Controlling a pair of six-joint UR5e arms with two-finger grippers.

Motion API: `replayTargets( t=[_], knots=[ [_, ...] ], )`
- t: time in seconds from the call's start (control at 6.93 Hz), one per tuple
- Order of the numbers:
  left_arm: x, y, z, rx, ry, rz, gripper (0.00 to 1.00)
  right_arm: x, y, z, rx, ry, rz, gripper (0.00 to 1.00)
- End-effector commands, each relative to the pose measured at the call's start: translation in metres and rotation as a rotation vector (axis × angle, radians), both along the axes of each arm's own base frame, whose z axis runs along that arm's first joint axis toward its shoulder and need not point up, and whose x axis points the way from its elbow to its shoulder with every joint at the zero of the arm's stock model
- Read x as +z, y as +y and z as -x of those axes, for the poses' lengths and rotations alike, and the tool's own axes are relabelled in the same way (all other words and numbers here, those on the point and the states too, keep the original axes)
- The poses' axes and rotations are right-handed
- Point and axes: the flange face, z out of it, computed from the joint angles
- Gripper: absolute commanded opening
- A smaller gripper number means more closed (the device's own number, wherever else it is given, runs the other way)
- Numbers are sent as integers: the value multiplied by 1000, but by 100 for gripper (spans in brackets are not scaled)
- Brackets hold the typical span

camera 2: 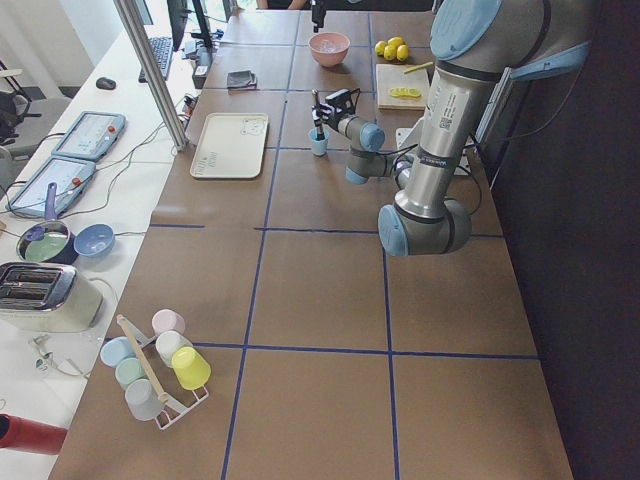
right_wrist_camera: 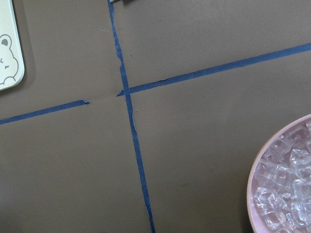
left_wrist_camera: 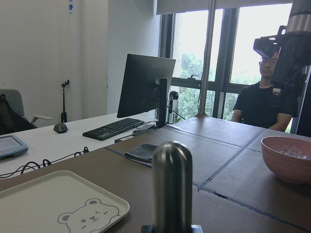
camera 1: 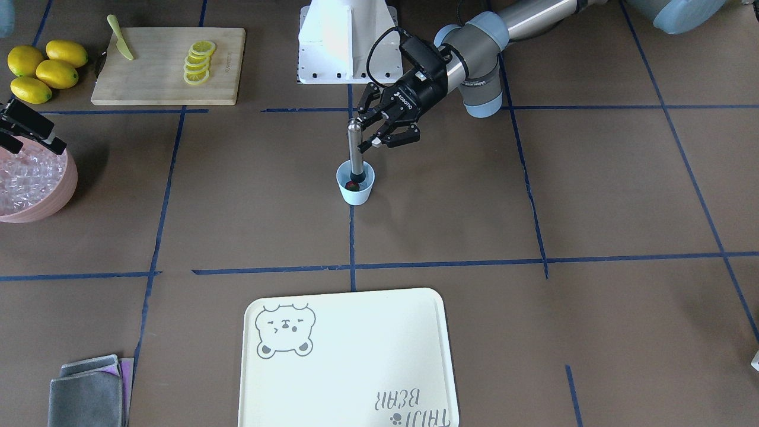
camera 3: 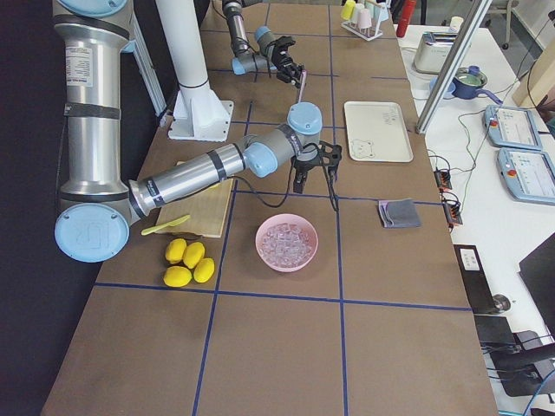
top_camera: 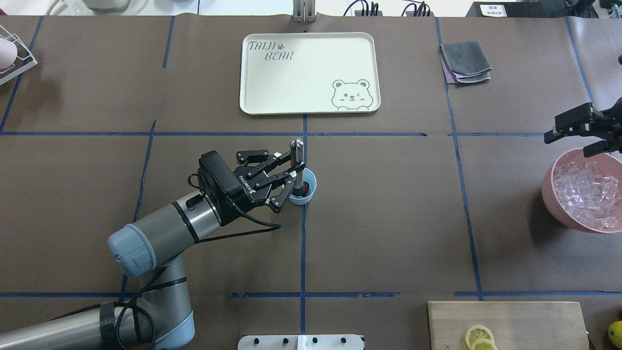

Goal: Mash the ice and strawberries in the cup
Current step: 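Press the muddler down into the cup repeatedly with the left gripper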

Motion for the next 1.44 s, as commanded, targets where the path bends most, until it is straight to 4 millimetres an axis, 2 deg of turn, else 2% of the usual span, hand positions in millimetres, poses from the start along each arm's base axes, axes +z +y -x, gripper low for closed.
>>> replayTargets(
  t=[0.0, 0.43, 0.58, 0.87, 1.01, 1.3],
  knots=[
    [1, 3, -4, 7, -4, 1, 7, 2, 0, 1, -2, 2, 3, 99],
    [-5, 4, -2, 9, 8, -3, 3, 2, -1, 0, -1, 2, 3, 99],
    [-25, 7, 10, 7, 50, -14, 2, 1, -1, 1, -2, 1, 1, 99],
    [-45, 6, 27, -30, 76, -5, 0, -3, -8, 5, 0, -3, -1, 99],
    [-66, -1, 27, -104, 58, 41, 0, -4, -7, 5, 2, -4, 0, 99],
    [-99, -1, 49, -116, -60, 72, 0, -5, -7, 4, 3, -7, -2, 99]
  ],
)
